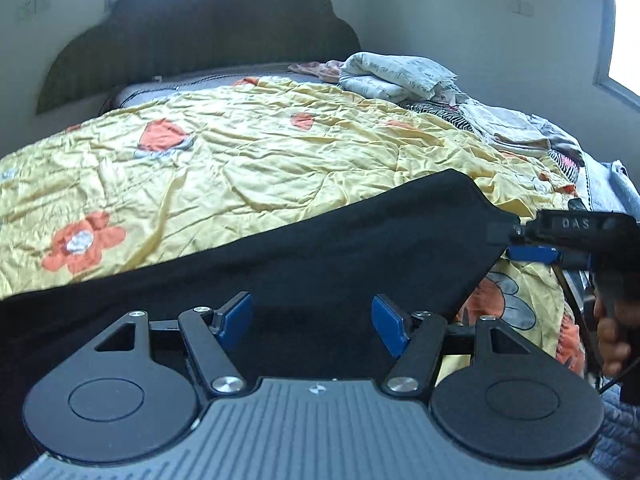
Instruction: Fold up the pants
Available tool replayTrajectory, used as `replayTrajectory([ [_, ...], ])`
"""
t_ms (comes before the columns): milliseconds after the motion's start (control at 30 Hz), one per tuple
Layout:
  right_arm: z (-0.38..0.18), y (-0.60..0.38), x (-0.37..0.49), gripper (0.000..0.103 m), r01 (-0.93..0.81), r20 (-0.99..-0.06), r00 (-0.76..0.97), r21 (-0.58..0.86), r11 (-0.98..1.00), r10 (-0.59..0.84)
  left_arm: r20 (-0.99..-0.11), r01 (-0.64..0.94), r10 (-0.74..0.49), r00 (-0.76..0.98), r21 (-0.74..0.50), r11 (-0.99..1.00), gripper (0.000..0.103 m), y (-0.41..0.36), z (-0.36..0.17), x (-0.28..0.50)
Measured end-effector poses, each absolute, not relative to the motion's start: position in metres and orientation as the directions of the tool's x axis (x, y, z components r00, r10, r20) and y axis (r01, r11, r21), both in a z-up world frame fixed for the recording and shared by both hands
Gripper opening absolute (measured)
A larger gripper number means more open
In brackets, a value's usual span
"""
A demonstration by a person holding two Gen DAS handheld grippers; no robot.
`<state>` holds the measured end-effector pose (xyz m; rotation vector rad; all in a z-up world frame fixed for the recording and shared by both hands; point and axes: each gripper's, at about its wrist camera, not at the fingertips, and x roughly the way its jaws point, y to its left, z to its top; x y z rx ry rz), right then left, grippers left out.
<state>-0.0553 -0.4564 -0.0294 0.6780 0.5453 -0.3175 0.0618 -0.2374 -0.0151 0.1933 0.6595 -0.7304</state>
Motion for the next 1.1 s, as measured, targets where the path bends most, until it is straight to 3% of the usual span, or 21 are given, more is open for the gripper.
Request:
replayTrajectory([
  [133,-0.044,-0.459,-0.058,0.06,0.443,-0.561,0.826,0.582,0.682,-0.058,-0.622,0.668,-0.544,0.563,-0.045,0.742,0.069,-0.236,-0.017,0.06],
  [833,-0.065,-0.517,-0.005,0.058,0.475,-0.435,0.876,0.711,0.518,-0.206,-0.614,0.638,-0.518,0.595,-0.03,0.769,0.075,-0.229,-0.01,0.061],
  [867,-0.065,-0.519,-0.003,0.054,0.477,-0.438,0.875,0.712,0.516,-0.205,-0.616,0.637,-0.518,0.594,-0.033,0.77,0.075,-0.229,-0.01,0.061],
  [967,-0.067,-0.523,0.002,0.028,0.5,-0.463,0.861,0.696,0.515,-0.21,-0.631,0.633,-0.519,0.577,-0.056,0.772,0.075,-0.228,-0.012,0.064],
  [1100,-0.071,-0.527,0.001,0.016,0.497,-0.46,0.863,0.701,0.511,-0.208,-0.66,0.617,-0.525,0.538,-0.117,0.779,0.075,-0.226,-0.016,0.074],
])
